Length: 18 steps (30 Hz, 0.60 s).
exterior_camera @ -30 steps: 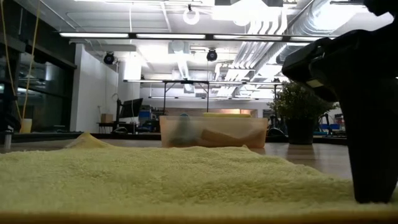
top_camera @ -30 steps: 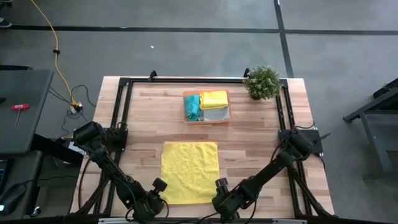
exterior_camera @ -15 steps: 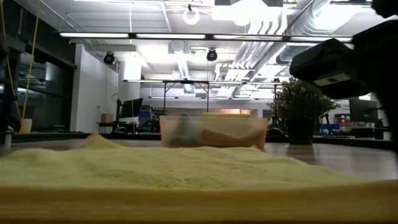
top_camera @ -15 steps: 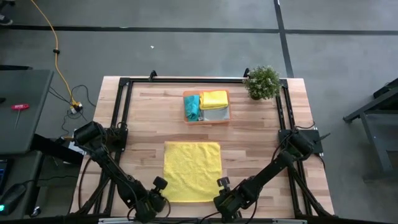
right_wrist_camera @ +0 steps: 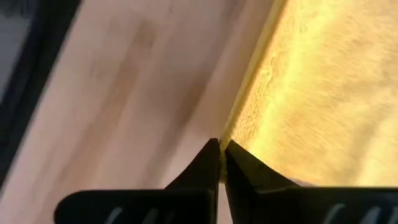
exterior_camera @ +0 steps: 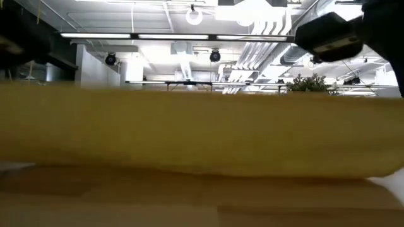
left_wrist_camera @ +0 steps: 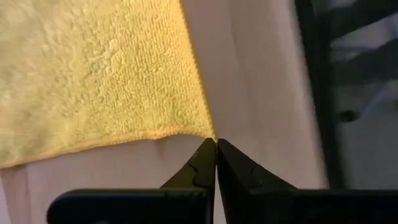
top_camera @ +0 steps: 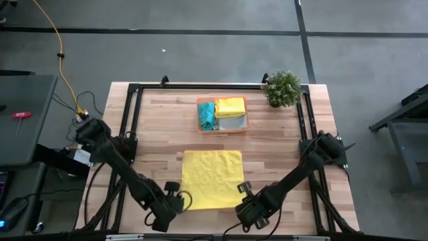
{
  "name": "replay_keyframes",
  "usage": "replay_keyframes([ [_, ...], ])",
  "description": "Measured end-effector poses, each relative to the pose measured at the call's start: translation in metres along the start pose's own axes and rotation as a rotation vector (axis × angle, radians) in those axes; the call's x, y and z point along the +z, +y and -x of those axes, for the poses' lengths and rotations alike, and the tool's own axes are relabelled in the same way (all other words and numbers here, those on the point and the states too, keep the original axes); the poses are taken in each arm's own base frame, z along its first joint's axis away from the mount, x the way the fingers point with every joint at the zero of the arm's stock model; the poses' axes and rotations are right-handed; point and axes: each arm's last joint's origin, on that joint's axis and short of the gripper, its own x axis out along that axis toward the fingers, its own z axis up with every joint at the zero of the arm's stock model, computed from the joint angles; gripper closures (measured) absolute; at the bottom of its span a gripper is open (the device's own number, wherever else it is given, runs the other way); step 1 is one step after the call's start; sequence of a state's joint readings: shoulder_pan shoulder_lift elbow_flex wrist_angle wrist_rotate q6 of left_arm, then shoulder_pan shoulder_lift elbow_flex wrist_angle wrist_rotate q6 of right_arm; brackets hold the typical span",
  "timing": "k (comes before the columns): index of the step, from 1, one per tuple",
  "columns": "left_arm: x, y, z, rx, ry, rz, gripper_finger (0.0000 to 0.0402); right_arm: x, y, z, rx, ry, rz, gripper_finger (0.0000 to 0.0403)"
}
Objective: Fold microfiber towels
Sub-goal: Fold the yellow towel
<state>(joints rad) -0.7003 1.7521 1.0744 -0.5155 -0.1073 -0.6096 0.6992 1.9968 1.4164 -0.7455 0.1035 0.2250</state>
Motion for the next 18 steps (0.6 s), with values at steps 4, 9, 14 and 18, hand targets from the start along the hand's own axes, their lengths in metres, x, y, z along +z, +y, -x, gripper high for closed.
replay_keyframes([
  [4, 0.011, 0.015, 0.023, -0.037, -0.036, 0.095, 0.0401, -0.005, -0.008, 0.018, -0.004, 0.022, 0.04, 0.0401],
  [9, 0.023, 0.042, 0.051, -0.012, -0.098, 0.176, 0.0401, -0.005, -0.024, 0.041, -0.008, -0.004, 0.006, 0.0402],
  [14, 0.032, 0.077, 0.068, 0.101, -0.146, 0.251, 0.0401, -0.004, -0.052, 0.055, -0.06, -0.032, -0.068, 0.0402],
  [18, 0.034, 0.097, 0.065, 0.162, -0.109, 0.288, 0.0401, -0.005, -0.081, 0.058, -0.089, -0.012, -0.149, 0.0402],
])
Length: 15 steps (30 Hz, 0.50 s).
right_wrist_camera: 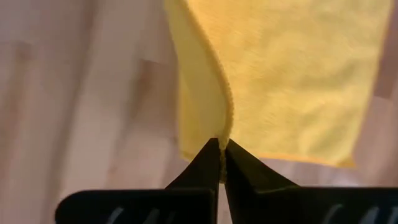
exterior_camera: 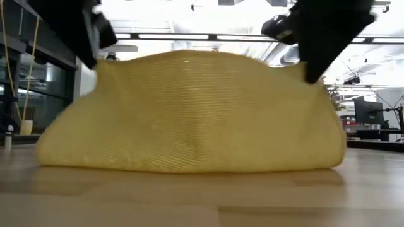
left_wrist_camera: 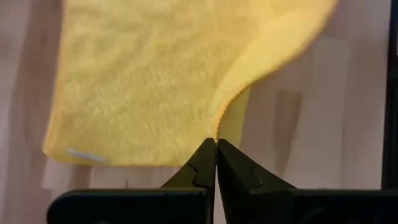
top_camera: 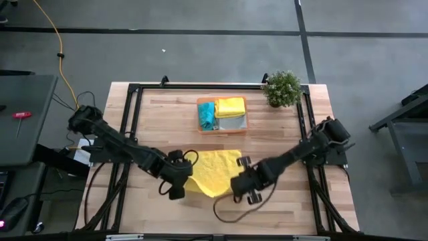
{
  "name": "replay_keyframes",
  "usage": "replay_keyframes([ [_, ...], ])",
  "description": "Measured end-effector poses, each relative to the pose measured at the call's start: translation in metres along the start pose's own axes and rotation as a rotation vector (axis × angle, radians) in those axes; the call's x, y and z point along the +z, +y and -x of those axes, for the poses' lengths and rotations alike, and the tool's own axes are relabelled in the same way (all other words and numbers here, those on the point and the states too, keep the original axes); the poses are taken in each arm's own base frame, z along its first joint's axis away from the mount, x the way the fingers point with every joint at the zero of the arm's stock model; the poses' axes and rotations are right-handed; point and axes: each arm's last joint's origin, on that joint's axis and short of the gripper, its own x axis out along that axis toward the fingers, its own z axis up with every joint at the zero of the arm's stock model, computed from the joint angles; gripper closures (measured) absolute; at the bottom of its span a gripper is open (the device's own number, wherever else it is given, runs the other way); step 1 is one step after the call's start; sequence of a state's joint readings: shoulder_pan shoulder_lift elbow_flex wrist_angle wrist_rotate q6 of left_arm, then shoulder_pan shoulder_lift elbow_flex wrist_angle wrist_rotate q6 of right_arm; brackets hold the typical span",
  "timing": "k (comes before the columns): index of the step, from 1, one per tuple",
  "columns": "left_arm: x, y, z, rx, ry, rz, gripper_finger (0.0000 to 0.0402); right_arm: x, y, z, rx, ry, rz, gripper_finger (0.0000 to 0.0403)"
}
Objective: Fold microfiber towels
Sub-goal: Fold the yellow towel
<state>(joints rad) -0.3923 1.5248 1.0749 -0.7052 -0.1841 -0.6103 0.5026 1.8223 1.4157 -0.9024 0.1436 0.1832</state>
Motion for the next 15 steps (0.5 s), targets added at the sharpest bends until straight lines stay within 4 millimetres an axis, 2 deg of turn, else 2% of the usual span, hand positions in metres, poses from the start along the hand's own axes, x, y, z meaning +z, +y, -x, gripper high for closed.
replay_keyframes([
  [5, 0.0, 0.004, -0.012, 0.047, 0.042, 0.012, 0.0401, 0.0, -0.032, -0.004, -0.033, 0.045, -0.074, 0.0403],
  [8, -0.005, 0.005, -0.011, 0.094, 0.062, 0.034, 0.0401, -0.004, -0.048, -0.01, -0.049, 0.079, -0.118, 0.0403],
  [15, -0.014, 0.012, -0.008, 0.254, 0.075, 0.136, 0.0401, -0.017, -0.07, -0.032, -0.062, 0.113, -0.207, 0.0403],
])
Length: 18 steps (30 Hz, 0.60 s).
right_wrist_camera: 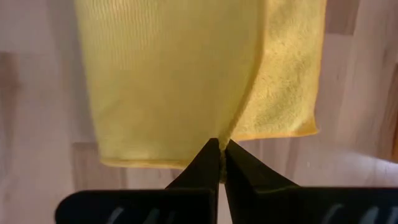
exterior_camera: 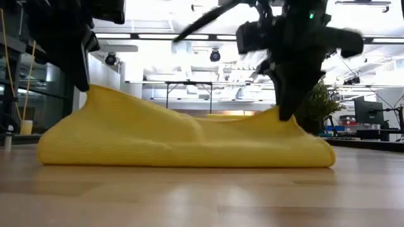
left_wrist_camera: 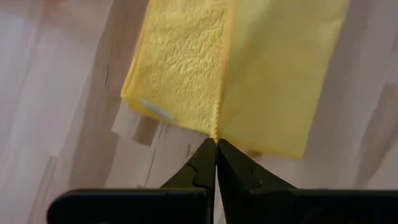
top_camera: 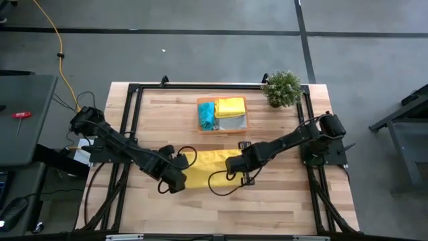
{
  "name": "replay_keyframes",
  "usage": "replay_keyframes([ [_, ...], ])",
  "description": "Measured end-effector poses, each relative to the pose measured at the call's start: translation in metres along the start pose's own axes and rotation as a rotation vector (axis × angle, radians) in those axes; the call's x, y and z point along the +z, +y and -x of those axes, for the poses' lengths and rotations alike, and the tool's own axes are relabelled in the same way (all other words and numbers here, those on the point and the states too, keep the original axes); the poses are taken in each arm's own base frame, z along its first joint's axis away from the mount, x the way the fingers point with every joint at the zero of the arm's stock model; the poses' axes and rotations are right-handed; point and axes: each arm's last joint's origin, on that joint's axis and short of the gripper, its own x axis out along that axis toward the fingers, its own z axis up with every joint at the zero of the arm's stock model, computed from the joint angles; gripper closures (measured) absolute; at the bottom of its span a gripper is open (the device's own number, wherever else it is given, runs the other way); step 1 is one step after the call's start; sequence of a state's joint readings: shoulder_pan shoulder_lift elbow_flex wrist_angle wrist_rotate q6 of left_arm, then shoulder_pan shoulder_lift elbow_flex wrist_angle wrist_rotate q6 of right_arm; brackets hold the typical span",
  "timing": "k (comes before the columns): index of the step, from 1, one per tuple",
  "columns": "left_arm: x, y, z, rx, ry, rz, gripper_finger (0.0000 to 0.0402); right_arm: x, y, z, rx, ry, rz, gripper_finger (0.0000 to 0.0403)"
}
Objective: Fold microfiber towels
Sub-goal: Fold the yellow towel
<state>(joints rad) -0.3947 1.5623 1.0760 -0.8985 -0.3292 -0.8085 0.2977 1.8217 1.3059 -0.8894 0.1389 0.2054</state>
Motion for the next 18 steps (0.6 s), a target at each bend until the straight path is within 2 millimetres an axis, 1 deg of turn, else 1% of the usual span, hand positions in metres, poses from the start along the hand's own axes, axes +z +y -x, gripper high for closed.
replay_keyframes([
  [3, 0.002, 0.002, -0.003, 0.002, -0.017, 0.022, 0.0401, -0.002, -0.007, -0.008, -0.005, 0.005, -0.026, 0.0403],
  [6, 0.002, 0.009, -0.011, 0.036, -0.01, 0.061, 0.0401, -0.003, -0.015, -0.012, -0.018, 0.002, -0.049, 0.0403],
  [13, -0.007, 0.028, -0.036, 0.094, 0.04, 0.136, 0.0401, 0.001, -0.035, -0.015, -0.052, -0.014, -0.097, 0.0403],
  [18, -0.008, 0.039, -0.046, 0.118, 0.054, 0.178, 0.0401, 0.004, -0.05, -0.017, -0.059, -0.021, -0.12, 0.0403],
])
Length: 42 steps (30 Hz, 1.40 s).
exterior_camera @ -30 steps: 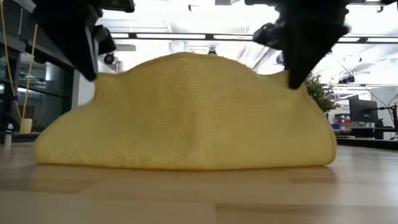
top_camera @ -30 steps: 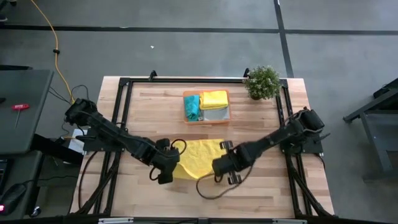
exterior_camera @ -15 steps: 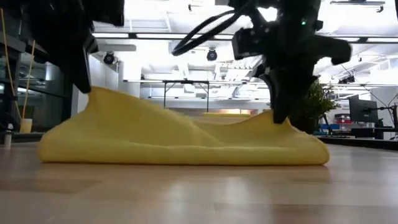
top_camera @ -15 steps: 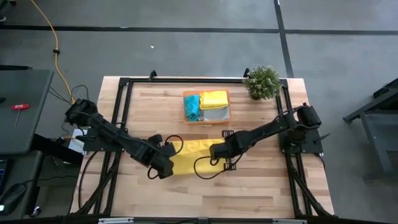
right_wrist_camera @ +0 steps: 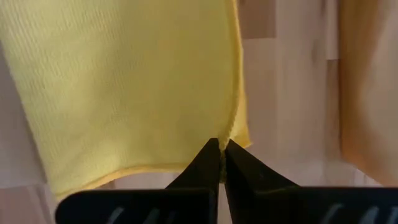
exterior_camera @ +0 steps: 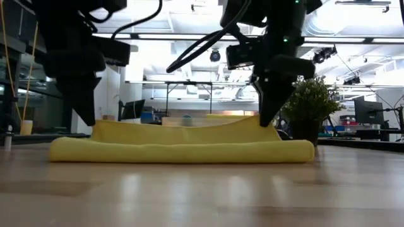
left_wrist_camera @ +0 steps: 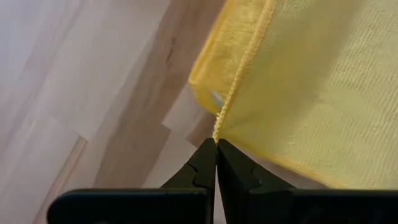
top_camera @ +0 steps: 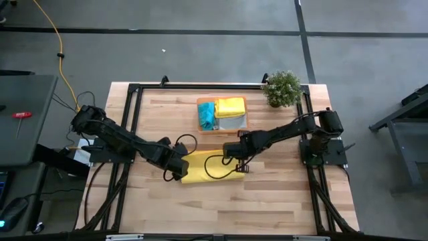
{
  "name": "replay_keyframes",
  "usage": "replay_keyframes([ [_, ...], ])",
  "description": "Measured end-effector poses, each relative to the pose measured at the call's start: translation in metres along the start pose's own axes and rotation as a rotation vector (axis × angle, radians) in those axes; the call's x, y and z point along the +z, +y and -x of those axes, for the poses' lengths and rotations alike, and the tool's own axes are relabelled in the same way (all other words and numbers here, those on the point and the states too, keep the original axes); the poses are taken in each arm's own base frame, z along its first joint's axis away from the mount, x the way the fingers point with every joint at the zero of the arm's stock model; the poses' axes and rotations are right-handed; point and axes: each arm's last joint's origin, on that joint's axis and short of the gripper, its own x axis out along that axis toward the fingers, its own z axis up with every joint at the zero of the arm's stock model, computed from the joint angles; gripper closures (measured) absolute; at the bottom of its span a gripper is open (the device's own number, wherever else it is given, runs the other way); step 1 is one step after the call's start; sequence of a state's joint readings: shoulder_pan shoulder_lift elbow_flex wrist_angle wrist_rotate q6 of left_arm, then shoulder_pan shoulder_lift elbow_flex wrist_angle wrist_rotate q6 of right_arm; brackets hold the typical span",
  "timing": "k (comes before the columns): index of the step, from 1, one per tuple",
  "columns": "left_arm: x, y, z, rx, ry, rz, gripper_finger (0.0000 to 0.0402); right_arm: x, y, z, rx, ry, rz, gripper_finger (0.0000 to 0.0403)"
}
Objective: Fold microfiber towels
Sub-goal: Fold the yellow towel
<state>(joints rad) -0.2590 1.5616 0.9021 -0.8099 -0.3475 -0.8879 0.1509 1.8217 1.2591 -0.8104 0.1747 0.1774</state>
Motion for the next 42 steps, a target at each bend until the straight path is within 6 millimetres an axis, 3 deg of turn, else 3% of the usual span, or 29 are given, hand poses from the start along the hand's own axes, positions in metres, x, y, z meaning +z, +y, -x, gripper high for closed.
replay_keyframes([
  [15, 0.011, 0.01, -0.008, 0.015, -0.002, 0.002, 0.0396, 0.002, -0.015, -0.003, 0.015, 0.011, -0.05, 0.0403],
  [29, 0.015, 0.015, -0.009, 0.053, -0.028, -0.03, 0.0349, 0.008, -0.015, -0.002, 0.015, -0.046, -0.057, 0.0398],
  [34, 0.022, 0.022, -0.012, 0.082, -0.033, -0.075, 0.032, 0.007, -0.019, -0.002, -0.105, -0.055, -0.062, 0.0348],
  [42, 0.028, 0.041, -0.003, 0.13, -0.045, -0.139, 0.0256, 0.001, -0.034, -0.004, -0.173, 0.023, -0.04, 0.0212],
])
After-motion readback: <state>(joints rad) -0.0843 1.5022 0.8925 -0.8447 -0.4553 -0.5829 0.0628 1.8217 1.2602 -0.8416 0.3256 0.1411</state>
